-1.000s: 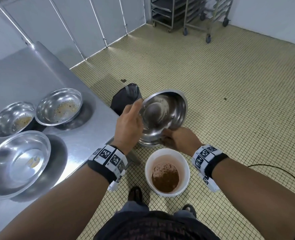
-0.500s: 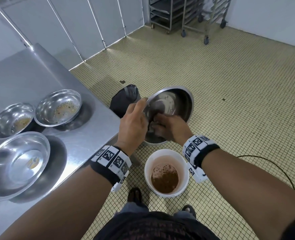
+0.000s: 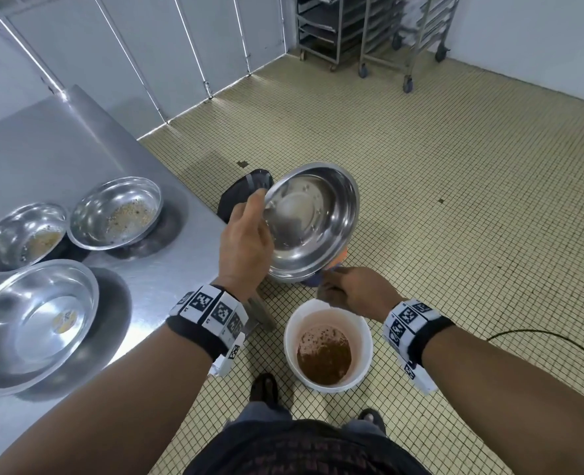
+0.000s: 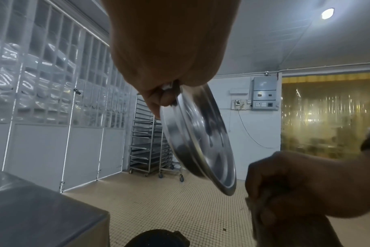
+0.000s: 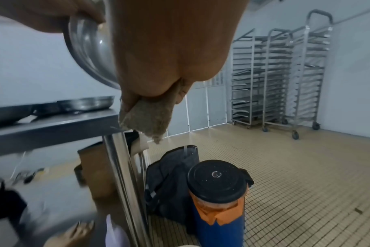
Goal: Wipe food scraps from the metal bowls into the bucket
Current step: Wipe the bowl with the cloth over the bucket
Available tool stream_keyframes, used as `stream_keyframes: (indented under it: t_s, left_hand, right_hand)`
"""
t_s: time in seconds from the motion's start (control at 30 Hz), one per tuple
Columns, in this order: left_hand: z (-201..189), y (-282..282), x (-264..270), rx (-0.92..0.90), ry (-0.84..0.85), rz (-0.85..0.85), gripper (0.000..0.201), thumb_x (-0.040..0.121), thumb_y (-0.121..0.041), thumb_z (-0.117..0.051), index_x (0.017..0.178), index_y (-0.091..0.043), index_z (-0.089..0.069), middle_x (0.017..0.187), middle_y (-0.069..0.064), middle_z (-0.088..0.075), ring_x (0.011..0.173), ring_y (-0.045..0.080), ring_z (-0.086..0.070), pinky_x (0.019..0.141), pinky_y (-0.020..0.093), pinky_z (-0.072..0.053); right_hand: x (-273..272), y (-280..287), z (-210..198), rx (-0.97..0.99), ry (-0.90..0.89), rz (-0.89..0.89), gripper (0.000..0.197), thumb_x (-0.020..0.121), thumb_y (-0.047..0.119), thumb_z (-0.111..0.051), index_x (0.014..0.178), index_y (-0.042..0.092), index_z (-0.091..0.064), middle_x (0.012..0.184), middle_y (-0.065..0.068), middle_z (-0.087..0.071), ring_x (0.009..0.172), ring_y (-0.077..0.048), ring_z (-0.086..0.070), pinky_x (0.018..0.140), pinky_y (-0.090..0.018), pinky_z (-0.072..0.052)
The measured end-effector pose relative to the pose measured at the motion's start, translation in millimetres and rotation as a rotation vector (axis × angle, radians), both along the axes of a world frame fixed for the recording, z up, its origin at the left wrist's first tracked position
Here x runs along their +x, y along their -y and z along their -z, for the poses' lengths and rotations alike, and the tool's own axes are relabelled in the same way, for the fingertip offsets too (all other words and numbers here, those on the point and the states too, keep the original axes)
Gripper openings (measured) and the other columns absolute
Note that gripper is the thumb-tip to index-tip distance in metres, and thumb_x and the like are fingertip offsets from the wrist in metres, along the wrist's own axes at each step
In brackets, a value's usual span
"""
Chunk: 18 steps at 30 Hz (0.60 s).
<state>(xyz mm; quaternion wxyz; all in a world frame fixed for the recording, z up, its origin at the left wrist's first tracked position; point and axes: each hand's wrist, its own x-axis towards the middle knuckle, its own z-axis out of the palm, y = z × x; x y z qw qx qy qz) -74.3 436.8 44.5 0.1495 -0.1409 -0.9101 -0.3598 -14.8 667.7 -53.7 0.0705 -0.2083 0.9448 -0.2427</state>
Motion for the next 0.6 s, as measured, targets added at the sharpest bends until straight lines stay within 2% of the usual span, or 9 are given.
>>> stream_keyframes:
  t_s: [0.07,0.13,0.2,0.3,0.37,0.43,0.5,0.6]
  left_hand:
    - [0,-1,-1,-0.01,-0.002,0.01,0.036,0.102,-0.004,-0.048,0.136,-0.012,-0.053,0.107,0.012,-0.064,0.081,0.024,-0.06,0.068,0.038,-0.054]
    - [0,-3,1,-0.022,0.002,0.011,0.036,0.103,-0.007,-0.047,0.138,-0.013,-0.054,0.109,0.011,-0.064,0.083,0.024,-0.06,0.069,0.037,-0.053]
    - [1,-7,6,-0.03,0.008,0.02,0.037,0.104,-0.008,-0.046,0.14,-0.013,-0.054,0.108,0.011,-0.063,0.082,0.023,-0.059,0.068,0.034,-0.049]
    - [0,-15,16,-0.038,0.01,0.054,0.038,0.105,-0.009,-0.045,0.142,-0.014,-0.053,0.106,0.008,-0.062,0.08,0.02,-0.057,0.066,0.023,-0.042]
    - [-2,-17,18,-0.034,-0.004,0.061,0.038,0.105,-0.009,-0.047,0.142,-0.014,-0.053,0.107,0.007,-0.061,0.08,0.017,-0.055,0.064,0.016,-0.038]
    - [-5,-16,16,-0.018,-0.017,0.053,0.038,0.104,-0.007,-0.048,0.142,-0.012,-0.054,0.109,0.009,-0.063,0.083,0.015,-0.055,0.067,0.021,-0.042]
    - [-5,-13,13,-0.019,-0.024,0.052,0.039,0.103,-0.006,-0.049,0.141,-0.011,-0.055,0.11,0.01,-0.064,0.085,0.016,-0.056,0.07,0.027,-0.044]
    - [1,-4,9,0.001,0.005,0.017,0.037,0.103,-0.007,-0.047,0.138,-0.014,-0.055,0.107,0.01,-0.064,0.083,0.021,-0.059,0.068,0.034,-0.05]
  right_hand:
    - [-6,1,-5,-0.061,-0.025,0.09,0.019,0.102,0.05,-0.052,0.11,0.035,-0.062,0.091,0.024,-0.057,0.079,-0.006,-0.06,0.066,-0.025,-0.044]
    - [-18,3,-12,-0.1,-0.11,0.169,0.018,0.102,0.045,-0.057,0.104,0.028,-0.062,0.085,0.019,-0.06,0.073,-0.008,-0.059,0.067,-0.03,-0.053]
    - [-32,5,-23,-0.102,-0.185,0.231,0.017,0.102,0.039,-0.06,0.108,0.023,-0.064,0.088,0.01,-0.066,0.074,-0.012,-0.061,0.069,-0.034,-0.057]
    - [-48,12,-37,-0.108,-0.169,0.263,0.027,0.103,0.045,-0.053,0.115,0.023,-0.064,0.099,0.005,-0.068,0.078,-0.017,-0.062,0.072,-0.031,-0.051]
    - [-49,19,-36,-0.08,-0.162,0.227,0.029,0.099,0.046,-0.052,0.113,0.023,-0.062,0.1,0.001,-0.071,0.076,-0.024,-0.066,0.07,-0.035,-0.053]
    - [-40,22,-27,-0.087,-0.167,0.19,0.025,0.097,0.043,-0.057,0.106,0.02,-0.063,0.097,-0.001,-0.073,0.077,-0.029,-0.069,0.067,-0.034,-0.052]
    - [-29,23,-17,-0.118,-0.186,0.169,0.025,0.096,0.041,-0.057,0.101,0.017,-0.064,0.093,-0.002,-0.072,0.075,-0.029,-0.068,0.063,-0.031,-0.047]
    - [-17,25,-11,-0.056,-0.143,0.127,0.033,0.101,0.051,-0.048,0.117,0.026,-0.063,0.102,0.003,-0.07,0.083,-0.019,-0.066,0.07,-0.031,-0.052]
